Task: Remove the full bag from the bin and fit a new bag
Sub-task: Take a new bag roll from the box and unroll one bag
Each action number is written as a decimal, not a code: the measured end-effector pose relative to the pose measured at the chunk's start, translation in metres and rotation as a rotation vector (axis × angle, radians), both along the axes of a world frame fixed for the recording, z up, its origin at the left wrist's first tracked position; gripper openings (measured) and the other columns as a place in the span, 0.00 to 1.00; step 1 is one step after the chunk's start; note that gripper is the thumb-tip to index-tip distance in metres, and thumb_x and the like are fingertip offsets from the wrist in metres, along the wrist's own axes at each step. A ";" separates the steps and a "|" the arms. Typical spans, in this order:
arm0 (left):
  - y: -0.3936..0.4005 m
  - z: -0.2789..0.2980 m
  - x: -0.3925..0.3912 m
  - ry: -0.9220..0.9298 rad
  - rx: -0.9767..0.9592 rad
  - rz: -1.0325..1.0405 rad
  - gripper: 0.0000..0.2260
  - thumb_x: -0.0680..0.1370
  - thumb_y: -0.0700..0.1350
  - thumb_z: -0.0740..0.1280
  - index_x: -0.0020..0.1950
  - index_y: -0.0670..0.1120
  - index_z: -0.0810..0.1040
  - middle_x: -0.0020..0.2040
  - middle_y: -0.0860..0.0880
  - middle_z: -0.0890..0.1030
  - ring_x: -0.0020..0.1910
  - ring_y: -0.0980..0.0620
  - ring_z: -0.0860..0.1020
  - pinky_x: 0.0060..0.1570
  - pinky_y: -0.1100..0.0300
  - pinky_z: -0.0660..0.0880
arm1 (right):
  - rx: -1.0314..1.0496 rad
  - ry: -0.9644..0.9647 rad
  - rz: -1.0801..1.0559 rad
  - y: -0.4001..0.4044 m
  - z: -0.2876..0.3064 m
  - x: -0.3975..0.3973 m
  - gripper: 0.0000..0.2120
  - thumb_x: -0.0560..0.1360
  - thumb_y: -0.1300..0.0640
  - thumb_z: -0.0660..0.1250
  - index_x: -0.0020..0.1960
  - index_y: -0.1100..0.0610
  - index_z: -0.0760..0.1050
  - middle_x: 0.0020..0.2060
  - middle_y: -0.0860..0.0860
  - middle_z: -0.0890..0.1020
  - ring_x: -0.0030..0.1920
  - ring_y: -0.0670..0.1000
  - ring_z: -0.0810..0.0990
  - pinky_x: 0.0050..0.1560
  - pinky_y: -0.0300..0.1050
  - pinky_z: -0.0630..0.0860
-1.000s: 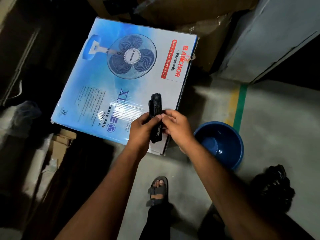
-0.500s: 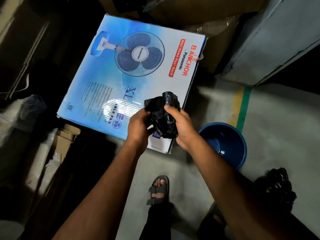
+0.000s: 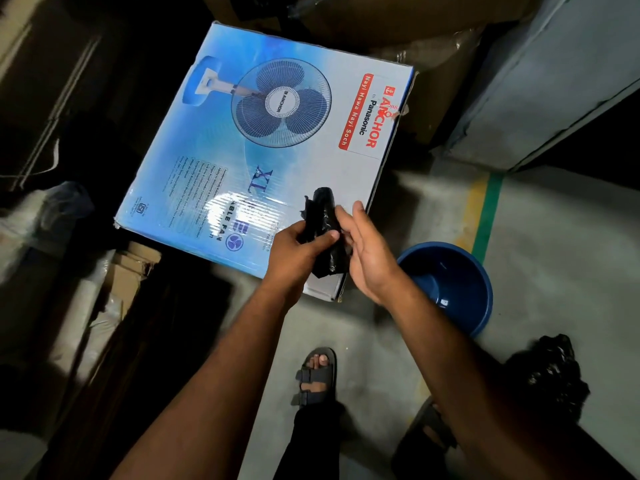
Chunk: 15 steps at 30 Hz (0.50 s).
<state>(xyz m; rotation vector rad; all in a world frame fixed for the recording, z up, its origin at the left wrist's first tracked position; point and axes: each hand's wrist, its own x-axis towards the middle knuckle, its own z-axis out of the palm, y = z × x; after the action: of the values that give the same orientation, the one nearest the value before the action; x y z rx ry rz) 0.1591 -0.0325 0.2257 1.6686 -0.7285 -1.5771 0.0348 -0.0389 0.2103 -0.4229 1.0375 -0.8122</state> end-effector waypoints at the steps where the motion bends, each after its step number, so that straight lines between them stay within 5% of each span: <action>1: -0.001 0.000 0.000 0.028 0.017 0.029 0.10 0.75 0.40 0.69 0.54 0.38 0.82 0.49 0.40 0.85 0.50 0.41 0.84 0.55 0.46 0.79 | 0.001 0.027 -0.002 -0.001 0.001 0.001 0.24 0.82 0.42 0.47 0.70 0.52 0.70 0.53 0.44 0.81 0.49 0.39 0.80 0.50 0.35 0.75; 8: -0.006 0.008 -0.001 0.119 0.031 0.103 0.11 0.80 0.42 0.59 0.53 0.41 0.80 0.45 0.39 0.80 0.43 0.43 0.77 0.36 0.56 0.70 | 0.005 0.024 -0.123 -0.006 0.001 0.000 0.30 0.74 0.39 0.64 0.66 0.60 0.74 0.63 0.63 0.78 0.64 0.61 0.78 0.66 0.56 0.73; 10: -0.006 0.006 0.002 0.138 -0.003 0.083 0.10 0.79 0.42 0.61 0.52 0.42 0.80 0.44 0.38 0.76 0.40 0.42 0.72 0.32 0.56 0.66 | 0.026 0.009 -0.156 -0.008 -0.002 -0.002 0.32 0.71 0.40 0.69 0.65 0.62 0.73 0.62 0.65 0.78 0.63 0.63 0.78 0.64 0.58 0.75; 13: -0.003 0.005 0.007 0.161 -0.045 0.049 0.10 0.78 0.42 0.63 0.54 0.39 0.79 0.43 0.39 0.74 0.36 0.45 0.71 0.29 0.58 0.64 | 0.005 0.098 -0.143 -0.008 -0.001 -0.009 0.16 0.74 0.52 0.71 0.57 0.60 0.76 0.48 0.56 0.84 0.49 0.54 0.84 0.50 0.49 0.81; 15: -0.001 0.006 0.008 0.162 -0.057 0.063 0.10 0.79 0.41 0.64 0.56 0.36 0.78 0.43 0.39 0.75 0.37 0.46 0.73 0.30 0.60 0.68 | -0.024 0.215 -0.139 -0.006 -0.001 -0.010 0.20 0.68 0.59 0.76 0.58 0.60 0.76 0.48 0.56 0.85 0.48 0.55 0.85 0.50 0.50 0.82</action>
<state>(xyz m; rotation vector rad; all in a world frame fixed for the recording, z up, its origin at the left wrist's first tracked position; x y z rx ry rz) 0.1671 -0.0333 0.2317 1.4893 -0.6260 -1.6102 0.0244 -0.0453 0.2095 -0.4701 1.2680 -0.9178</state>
